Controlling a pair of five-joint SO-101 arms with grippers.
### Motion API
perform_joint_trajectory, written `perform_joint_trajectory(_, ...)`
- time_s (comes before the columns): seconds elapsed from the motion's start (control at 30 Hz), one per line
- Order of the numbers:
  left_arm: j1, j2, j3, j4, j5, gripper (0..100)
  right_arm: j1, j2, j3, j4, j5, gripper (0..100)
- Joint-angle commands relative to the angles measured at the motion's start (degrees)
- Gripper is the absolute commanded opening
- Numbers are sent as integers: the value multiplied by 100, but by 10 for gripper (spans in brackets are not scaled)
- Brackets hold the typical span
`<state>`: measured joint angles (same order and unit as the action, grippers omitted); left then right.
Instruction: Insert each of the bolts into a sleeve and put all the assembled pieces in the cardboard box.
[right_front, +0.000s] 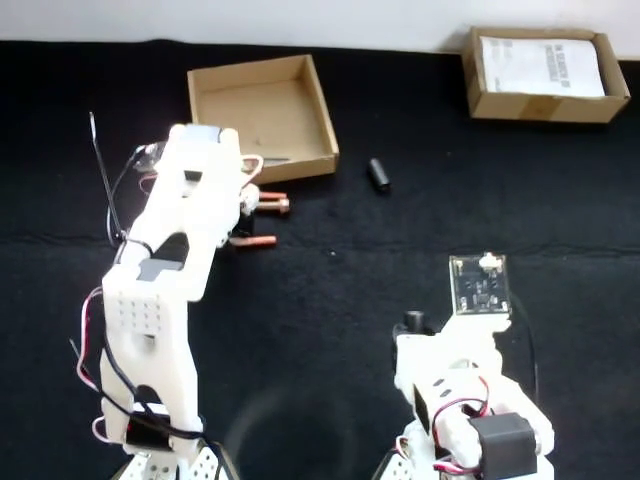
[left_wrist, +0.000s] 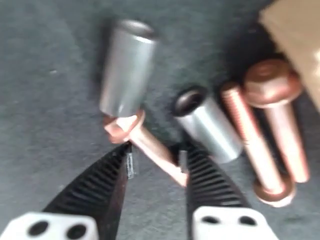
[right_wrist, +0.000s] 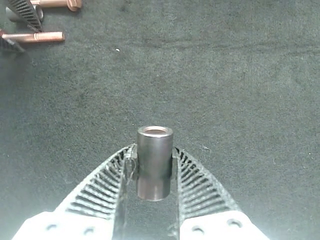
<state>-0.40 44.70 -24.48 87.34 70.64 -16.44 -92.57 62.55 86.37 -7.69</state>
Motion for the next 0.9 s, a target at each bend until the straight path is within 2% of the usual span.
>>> perform_joint_trajectory(0.0,40,75,-22,211,0,18,31,22,-22,-92,0,7)
perform_joint_trajectory(0.1,110,75,-22,246,-316,9,31,22,-22,-92,0,7)
perform_joint_trajectory(0.47,1174,22,303,510,-3024,8,31,22,84,-92,9,7)
perform_joint_trajectory(0.7,1270,-57,-505,1257,-3833,8,4,13,40,-110,26,7)
perform_joint_trajectory(0.87,1191,-1218,-760,1275,-4229,8,-462,4,92,-435,826,7)
